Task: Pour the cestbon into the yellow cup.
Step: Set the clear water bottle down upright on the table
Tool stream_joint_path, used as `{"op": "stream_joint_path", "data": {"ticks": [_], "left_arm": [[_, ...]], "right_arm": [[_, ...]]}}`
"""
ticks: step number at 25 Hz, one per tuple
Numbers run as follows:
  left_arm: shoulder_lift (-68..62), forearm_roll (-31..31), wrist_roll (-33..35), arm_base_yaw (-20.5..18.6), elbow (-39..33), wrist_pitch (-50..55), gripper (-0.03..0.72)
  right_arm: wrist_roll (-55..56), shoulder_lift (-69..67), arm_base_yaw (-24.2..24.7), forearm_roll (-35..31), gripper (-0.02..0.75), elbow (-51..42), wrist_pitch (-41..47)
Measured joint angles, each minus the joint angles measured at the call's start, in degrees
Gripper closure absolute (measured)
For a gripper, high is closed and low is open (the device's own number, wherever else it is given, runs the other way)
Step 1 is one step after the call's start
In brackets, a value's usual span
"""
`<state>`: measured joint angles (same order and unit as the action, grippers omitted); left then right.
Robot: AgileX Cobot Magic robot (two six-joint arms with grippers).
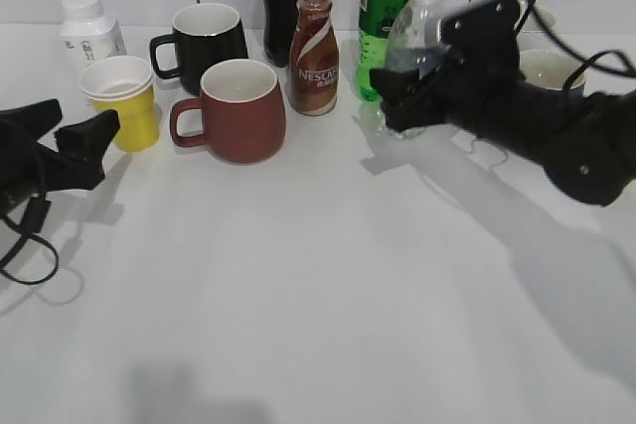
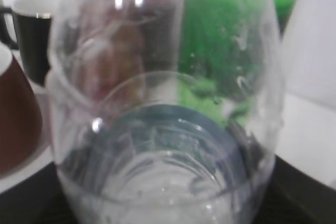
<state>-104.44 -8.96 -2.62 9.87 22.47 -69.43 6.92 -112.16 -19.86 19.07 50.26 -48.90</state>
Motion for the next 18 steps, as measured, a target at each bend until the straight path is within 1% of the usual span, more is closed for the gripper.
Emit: {"op": "stream_joint_path", "data": {"ticks": [6, 12, 13, 16, 18], "left_arm": [[6.5, -0.3, 0.0, 0.0, -3.3, -0.1, 0.122], [12.1, -4.1, 0.0, 0.0, -3.8, 0.1, 0.122], [13.0, -4.4, -0.1, 0.0, -3.8, 0.6, 0.122], [16.1, -5.0, -2.7, 0.0, -3.8, 2.4, 0.122], [18.0, -5.5, -5.6, 0.1, -3.8, 3.7, 0.122]], "right_arm": [[0.0, -5.1, 0.0, 0.0, 0.256, 0.0, -4.5], [0.0, -6.5, 0.0, -0.3, 0.256, 0.1, -6.7], [0.0, -6.6, 0.0, -0.5, 0.239, 0.1, -6.7], [0.0, -6.8, 0.0, -1.2, 0.134, 0.1, -6.7], [0.0, -6.8, 0.0, -1.3, 0.105, 0.1, -6.5]]}}
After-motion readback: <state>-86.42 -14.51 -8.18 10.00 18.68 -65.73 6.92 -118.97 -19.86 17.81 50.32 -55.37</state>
